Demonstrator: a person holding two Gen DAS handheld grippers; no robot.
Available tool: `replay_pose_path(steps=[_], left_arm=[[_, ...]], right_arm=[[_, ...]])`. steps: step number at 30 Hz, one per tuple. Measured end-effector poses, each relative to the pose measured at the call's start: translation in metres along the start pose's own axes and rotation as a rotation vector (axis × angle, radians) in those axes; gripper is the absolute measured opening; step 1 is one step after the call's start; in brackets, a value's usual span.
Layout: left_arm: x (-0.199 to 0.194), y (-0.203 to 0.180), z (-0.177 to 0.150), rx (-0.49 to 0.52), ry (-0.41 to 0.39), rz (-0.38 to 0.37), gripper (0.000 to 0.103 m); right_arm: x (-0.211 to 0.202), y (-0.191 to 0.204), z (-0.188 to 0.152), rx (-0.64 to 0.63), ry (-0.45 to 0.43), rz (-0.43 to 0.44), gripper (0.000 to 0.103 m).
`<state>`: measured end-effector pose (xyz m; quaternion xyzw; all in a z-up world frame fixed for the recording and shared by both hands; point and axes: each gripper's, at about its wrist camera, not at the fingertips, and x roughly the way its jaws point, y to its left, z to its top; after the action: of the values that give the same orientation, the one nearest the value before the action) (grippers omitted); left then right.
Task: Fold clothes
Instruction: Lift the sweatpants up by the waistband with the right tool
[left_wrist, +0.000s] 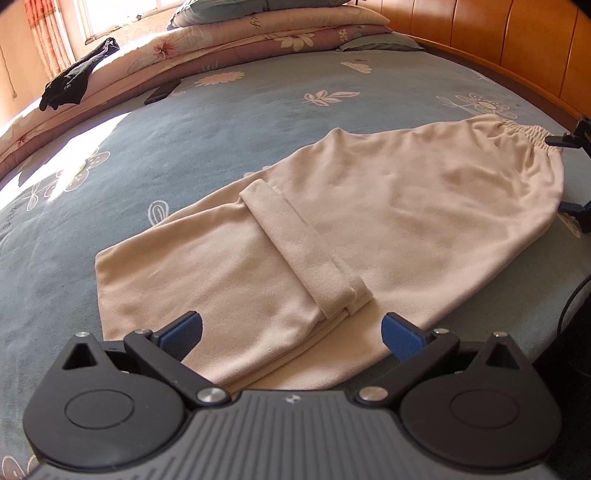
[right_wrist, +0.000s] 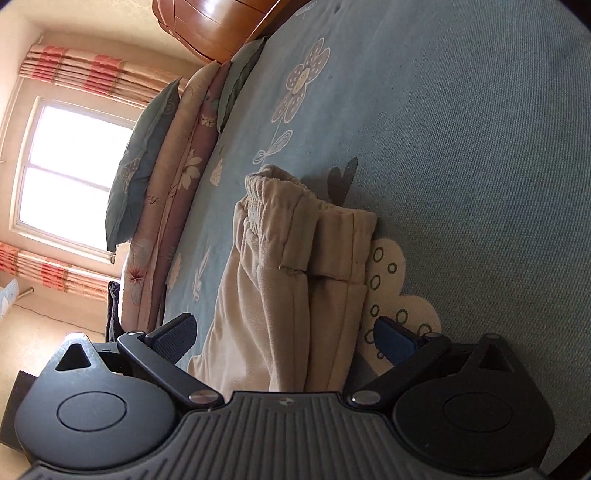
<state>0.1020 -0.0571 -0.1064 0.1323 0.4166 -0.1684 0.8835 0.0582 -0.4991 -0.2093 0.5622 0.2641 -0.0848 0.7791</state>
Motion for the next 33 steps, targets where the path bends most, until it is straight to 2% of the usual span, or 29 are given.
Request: replay_pose_path(steps=[2, 8, 11, 13, 16, 18, 21, 25, 28, 33], left_arm=[[0.001, -0.001, 0.002, -0.005, -0.001, -0.006, 0.102], [0.0, 0.002, 0.003, -0.018, -0.006, -0.007, 0.102], [0.0, 0.006, 0.003, -0.035, -0.004, -0.004, 0.102], [0.002, 0.009, 0.004, -0.047, 0.001, -0.002, 0.102], [0.002, 0.01, 0.006, -0.057, 0.001, -0.003, 0.102], [0.001, 0.01, 0.006, -0.055, -0.002, -0.004, 0.102], [0.0, 0.009, 0.005, -0.047, -0.003, 0.003, 0.102], [0.003, 0.01, 0.006, -0.05, 0.005, 0.009, 0.102], [0.004, 0.008, 0.006, -0.044, 0.005, 0.004, 0.102], [0.009, 0.001, 0.005, -0.038, 0.02, -0.007, 0.102]], right_arm=[[0.007, 0.004, 0.005, 0.015, 0.002, -0.01, 0.103], [0.015, -0.002, 0.014, 0.041, -0.006, 0.055, 0.103], [0.01, -0.009, 0.004, 0.02, 0.009, 0.152, 0.103], [0.009, -0.013, 0.0, 0.012, -0.017, 0.202, 0.103], [0.013, -0.019, 0.008, 0.037, -0.053, 0.263, 0.103], [0.019, -0.019, 0.017, 0.049, -0.043, 0.284, 0.103], [0.018, -0.012, 0.021, 0.034, -0.032, 0.252, 0.103], [0.01, -0.01, 0.024, -0.009, -0.036, 0.146, 0.103], [-0.006, -0.015, 0.03, 0.0, -0.111, 0.067, 0.103], [0.008, -0.013, 0.045, -0.01, -0.077, 0.039, 0.103]])
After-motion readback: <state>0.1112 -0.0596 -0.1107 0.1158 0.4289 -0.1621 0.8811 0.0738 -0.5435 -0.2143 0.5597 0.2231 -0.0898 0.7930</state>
